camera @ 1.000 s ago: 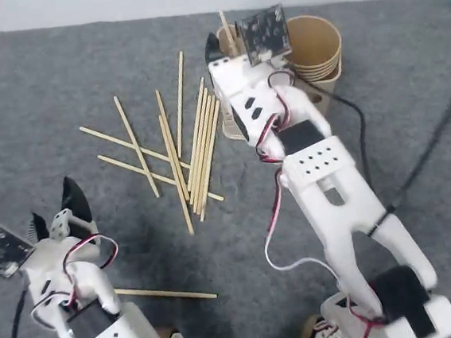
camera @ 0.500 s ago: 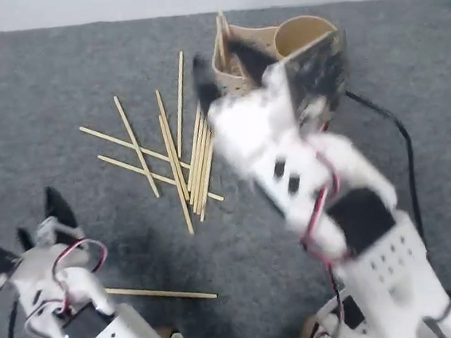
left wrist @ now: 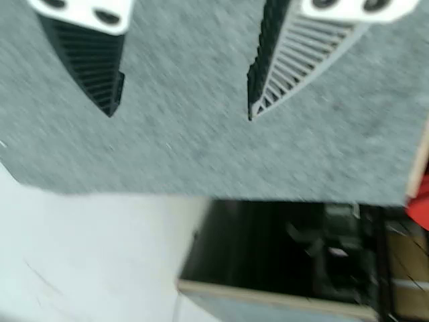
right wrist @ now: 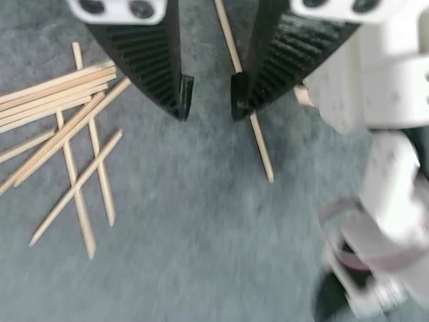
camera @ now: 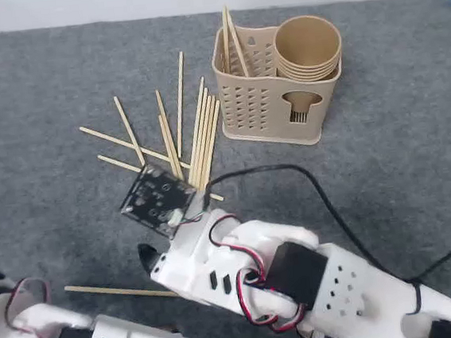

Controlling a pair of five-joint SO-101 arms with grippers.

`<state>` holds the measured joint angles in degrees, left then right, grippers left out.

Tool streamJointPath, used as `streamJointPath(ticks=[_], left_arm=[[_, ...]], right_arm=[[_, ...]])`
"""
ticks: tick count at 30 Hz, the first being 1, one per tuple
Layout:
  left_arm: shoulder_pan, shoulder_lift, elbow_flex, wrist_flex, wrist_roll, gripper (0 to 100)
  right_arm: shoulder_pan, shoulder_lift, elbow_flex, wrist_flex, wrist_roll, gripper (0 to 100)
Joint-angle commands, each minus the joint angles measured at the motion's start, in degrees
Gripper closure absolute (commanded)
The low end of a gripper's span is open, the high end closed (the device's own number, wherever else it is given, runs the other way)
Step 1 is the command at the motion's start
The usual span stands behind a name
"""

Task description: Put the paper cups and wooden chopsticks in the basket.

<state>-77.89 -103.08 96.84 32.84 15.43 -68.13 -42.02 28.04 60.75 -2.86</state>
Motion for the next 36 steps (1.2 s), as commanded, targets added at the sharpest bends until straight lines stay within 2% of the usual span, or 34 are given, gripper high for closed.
streamJointPath(ticks=[1,11,27,31,36], left_arm=[[-2.2,-0.7,-2.51,-3.69,-2.29,71],[-2.2,-0.7,-1.63,-3.87,-2.46,71],[-2.46,0.18,-5.93,-3.69,-4.13,74],[-2.55,10.9,-12.0,-4.04,-5.45,78],[-4.84,38.68,-29.58,-6.86,-5.8,78]], right_arm=[[-0.75,0.04,2.73,-4.0,4.04,89.7],[-1.89,0.57,11.96,-16.13,4.13,89.7],[-1.71,-0.04,12.66,-16.75,4.04,89.7],[-1.71,-0.04,12.66,-16.75,4.04,89.7],[-1.63,-0.13,12.48,-16.75,4.04,89.7]])
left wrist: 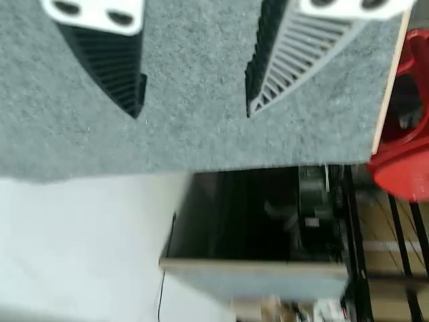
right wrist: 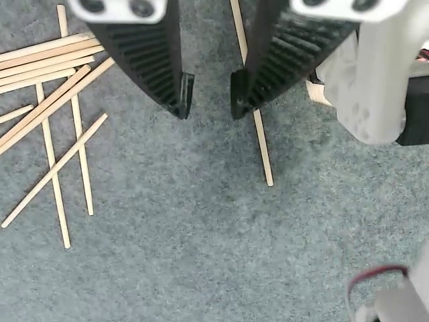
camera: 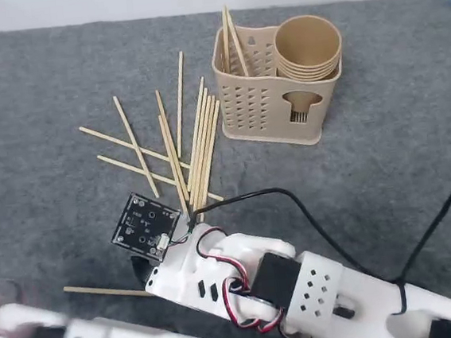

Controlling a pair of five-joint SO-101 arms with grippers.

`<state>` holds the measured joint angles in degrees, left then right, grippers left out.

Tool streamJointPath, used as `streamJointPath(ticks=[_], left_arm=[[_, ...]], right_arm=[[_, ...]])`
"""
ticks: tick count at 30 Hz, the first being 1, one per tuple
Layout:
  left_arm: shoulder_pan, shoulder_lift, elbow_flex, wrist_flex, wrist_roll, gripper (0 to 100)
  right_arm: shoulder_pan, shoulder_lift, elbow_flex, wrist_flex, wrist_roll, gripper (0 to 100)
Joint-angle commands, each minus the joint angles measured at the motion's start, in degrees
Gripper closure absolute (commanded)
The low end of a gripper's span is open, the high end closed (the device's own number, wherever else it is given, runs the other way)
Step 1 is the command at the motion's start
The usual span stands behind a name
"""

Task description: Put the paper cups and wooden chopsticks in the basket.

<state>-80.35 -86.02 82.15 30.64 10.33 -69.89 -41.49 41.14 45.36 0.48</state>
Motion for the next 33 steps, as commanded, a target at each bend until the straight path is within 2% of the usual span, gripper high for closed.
streamJointPath(ticks=[1,8,13,20,25,33], left_arm=[[-3.34,27.87,-19.3,-5.71,-0.7,78],[-12.66,66.37,-52.53,-6.15,-0.7,78],[-16.18,83.87,-72.66,3.69,-0.62,78],[-15.91,101.71,-94.81,18.99,0.62,78],[-15.91,110.68,-109.85,27.96,3.69,78],[-15.91,121.14,-129.45,40.35,3.78,78]], right_arm=[[0.13,-0.66,-0.7,-1.45,0.7,89.7],[-0.22,0.04,0.7,-5.05,0.62,89.7],[-5.41,0.22,7.21,-17.19,0.62,89.4],[-5.85,9.63,8.62,-26.15,-4.75,89.6],[-5.67,17.89,8.26,-31.34,-5.01,89.7],[-5.41,32.57,1.05,-30.73,-5.01,89.7]])
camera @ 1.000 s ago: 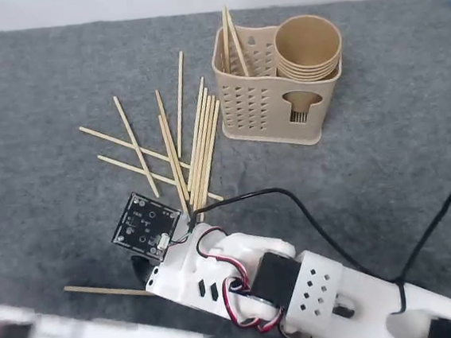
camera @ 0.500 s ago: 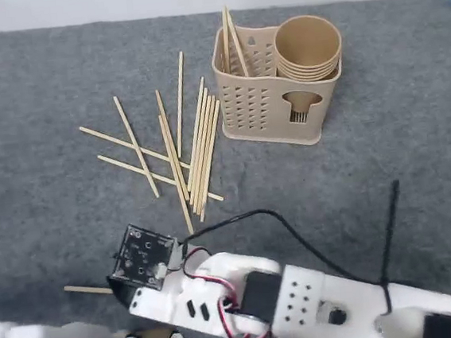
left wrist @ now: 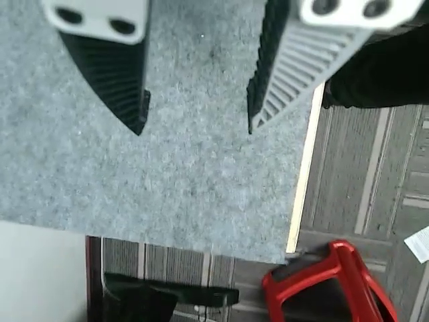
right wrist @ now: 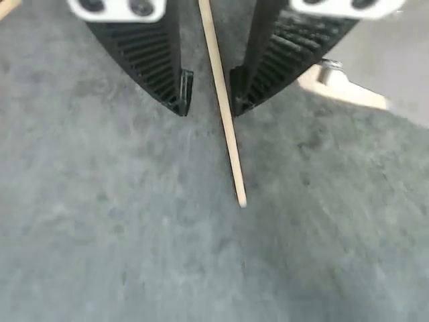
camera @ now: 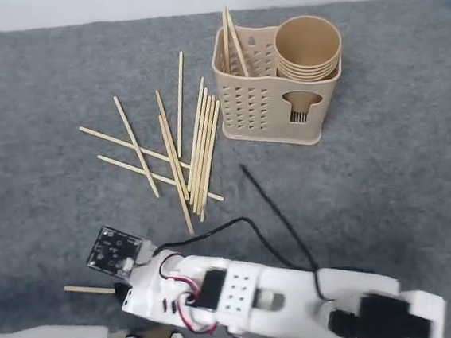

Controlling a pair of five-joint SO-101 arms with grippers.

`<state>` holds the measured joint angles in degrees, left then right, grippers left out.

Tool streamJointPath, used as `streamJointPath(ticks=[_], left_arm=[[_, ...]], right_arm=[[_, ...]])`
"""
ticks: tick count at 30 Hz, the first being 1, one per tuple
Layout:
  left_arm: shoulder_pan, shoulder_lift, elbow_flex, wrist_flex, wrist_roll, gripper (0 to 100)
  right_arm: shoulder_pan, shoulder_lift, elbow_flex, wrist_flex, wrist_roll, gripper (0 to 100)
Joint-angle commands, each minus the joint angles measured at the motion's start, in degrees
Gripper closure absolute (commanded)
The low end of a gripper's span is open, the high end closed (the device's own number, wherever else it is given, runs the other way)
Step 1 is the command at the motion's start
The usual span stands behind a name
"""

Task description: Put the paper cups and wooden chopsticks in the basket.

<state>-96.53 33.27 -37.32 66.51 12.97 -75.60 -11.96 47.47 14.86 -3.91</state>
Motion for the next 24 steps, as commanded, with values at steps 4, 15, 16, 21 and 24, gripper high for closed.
streamJointPath(ticks=[4,15,16,21,24], left_arm=[[0.35,5.89,-17.63,8.97,1.14,78],[2.64,13.36,-31.87,19.08,1.05,78],[2.64,13.89,-32.75,19.69,1.05,78],[3.08,16.18,-35.47,21.36,1.05,78],[3.25,16.79,-35.82,22.33,0.88,78]], right_arm=[[0.13,9.63,-8.88,4.0,-0.53,89.3],[1.45,23.34,-19.16,15.34,5.98,89.3],[1.8,23.87,-20.22,16.57,5.98,89.4],[2.51,25.89,-23.91,21.23,5.98,93.4],[2.95,25.36,-23.91,21.67,5.98,97.9]])
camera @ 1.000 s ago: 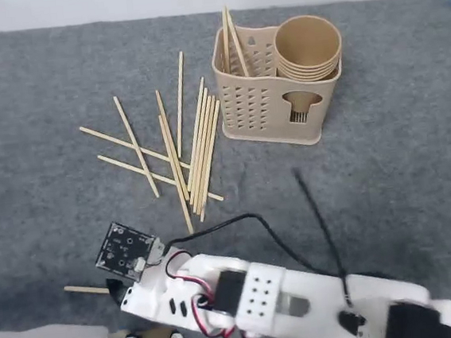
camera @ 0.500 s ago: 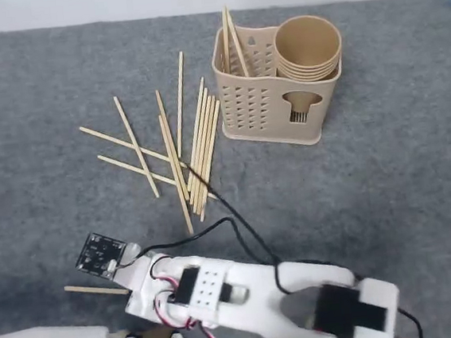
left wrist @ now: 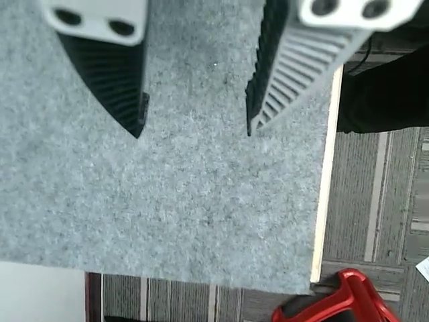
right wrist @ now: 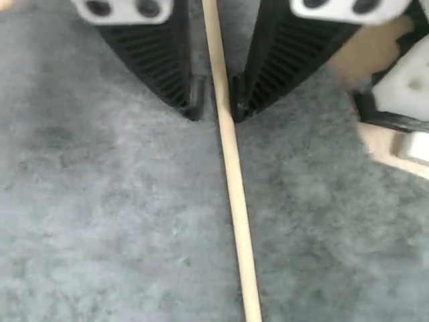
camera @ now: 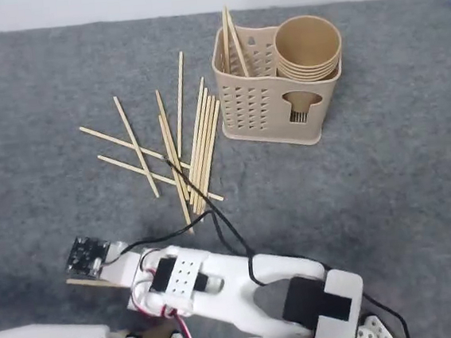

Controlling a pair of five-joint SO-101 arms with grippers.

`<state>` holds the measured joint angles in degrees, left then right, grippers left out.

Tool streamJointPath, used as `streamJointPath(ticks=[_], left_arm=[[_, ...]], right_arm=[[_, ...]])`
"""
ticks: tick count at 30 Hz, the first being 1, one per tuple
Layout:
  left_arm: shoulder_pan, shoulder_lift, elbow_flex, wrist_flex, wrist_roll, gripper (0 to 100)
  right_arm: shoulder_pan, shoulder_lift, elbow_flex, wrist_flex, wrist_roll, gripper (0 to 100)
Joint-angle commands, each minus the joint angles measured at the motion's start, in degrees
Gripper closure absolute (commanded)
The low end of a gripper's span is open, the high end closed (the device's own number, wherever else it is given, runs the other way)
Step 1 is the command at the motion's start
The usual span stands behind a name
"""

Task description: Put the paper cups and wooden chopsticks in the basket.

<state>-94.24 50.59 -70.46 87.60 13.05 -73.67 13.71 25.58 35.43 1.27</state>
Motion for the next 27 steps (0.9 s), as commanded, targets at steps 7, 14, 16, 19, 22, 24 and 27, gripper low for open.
streamJointPath(ticks=[7,14,16,19,22,24,27], left_arm=[[3.34,-1.76,-6.02,7.3,0.88,78],[8.0,-4.22,-14.55,13.19,2.73,78],[9.49,-6.24,-13.05,13.19,3.52,78],[12.92,-10.73,-7.87,13.19,3.52,78],[17.41,-17.67,1.19,13.19,3.6,78],[20.75,-23.12,8.84,13.19,4.13,78],[26.55,-31.12,20.7,13.1,5.19,78]], right_arm=[[1.19,-11.74,0.53,4.44,1.14,99.1],[4.79,-37.14,11.16,4.18,1.14,99.1],[7.6,-45.23,13.71,4.09,0.97,99.1],[12.0,-57.01,17.05,4.09,0.88,99.1],[15.25,-67.82,20.84,4.0,0.79,99.1],[16.22,-73.89,24.62,1.63,0.7,99.1],[16.22,-81.54,34.2,-7.08,0.79,99.1]])
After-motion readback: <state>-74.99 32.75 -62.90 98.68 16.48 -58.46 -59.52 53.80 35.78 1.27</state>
